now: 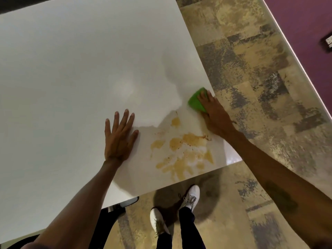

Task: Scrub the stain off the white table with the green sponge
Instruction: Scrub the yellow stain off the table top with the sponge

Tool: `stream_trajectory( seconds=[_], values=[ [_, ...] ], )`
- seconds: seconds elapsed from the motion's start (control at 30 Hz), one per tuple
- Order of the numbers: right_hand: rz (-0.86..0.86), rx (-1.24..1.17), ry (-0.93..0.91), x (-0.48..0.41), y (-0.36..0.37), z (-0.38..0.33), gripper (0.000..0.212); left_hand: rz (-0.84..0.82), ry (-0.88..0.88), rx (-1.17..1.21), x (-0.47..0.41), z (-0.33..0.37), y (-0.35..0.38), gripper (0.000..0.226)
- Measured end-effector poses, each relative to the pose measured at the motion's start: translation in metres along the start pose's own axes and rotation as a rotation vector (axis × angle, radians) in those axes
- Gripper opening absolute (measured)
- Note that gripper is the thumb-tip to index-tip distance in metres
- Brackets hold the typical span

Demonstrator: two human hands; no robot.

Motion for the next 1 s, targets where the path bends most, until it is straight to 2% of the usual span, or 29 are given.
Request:
stream_trajectory(
  seconds=[0.07, 0.2, 0.4, 0.5, 0.6, 0.7, 0.9, 1.0],
  values=[
    [0.007, -0.086, 0.058, -0.037, -0.004, -0.008, 0.056, 0.015, 0.008, 0.012, 0.000, -0.001, 0.002, 0.062],
    [0.021, -0.083, -0.096, -0.054, 0.007, -0.053, 0.055, 0.044, 0.025, 0.038, 0.002, 0.000, 0.000, 0.059],
    [-0.029, -0.111, -0.369, 0.030, 0.021, -0.091, 0.051, 0.046, -0.027, 0.156, 0.005, 0.002, -0.002, 0.057],
    [-0.076, -0.133, -0.389, 0.085, 0.022, -0.079, 0.053, 0.041, -0.034, 0.130, 0.008, 0.005, -0.003, 0.058],
    [-0.059, -0.108, -0.270, 0.129, 0.021, -0.046, 0.055, 0.029, -0.086, 0.143, 0.021, 0.005, -0.002, 0.063],
    [-0.008, -0.042, -0.060, 0.145, 0.017, -0.019, 0.063, 0.047, -0.148, 0.161, 0.054, 0.006, 0.002, 0.064],
    [0.074, -0.108, 0.267, 0.109, 0.017, -0.016, 0.055, 0.088, -0.253, 0.164, 0.085, 0.009, 0.006, 0.057],
    [0.079, -0.141, 0.320, 0.080, 0.016, -0.013, 0.054, 0.105, -0.246, 0.149, 0.083, 0.007, 0.007, 0.057]
  ],
)
Point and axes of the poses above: each hand's wrist, its own x-axis away from the middle knuckle, its own y-axis out of the palm, z = x × y, the point moved 6 cm from there along -x, towards the middle knuckle, and after that the axes turned 14 degrees about x, right-handed, at the moved point
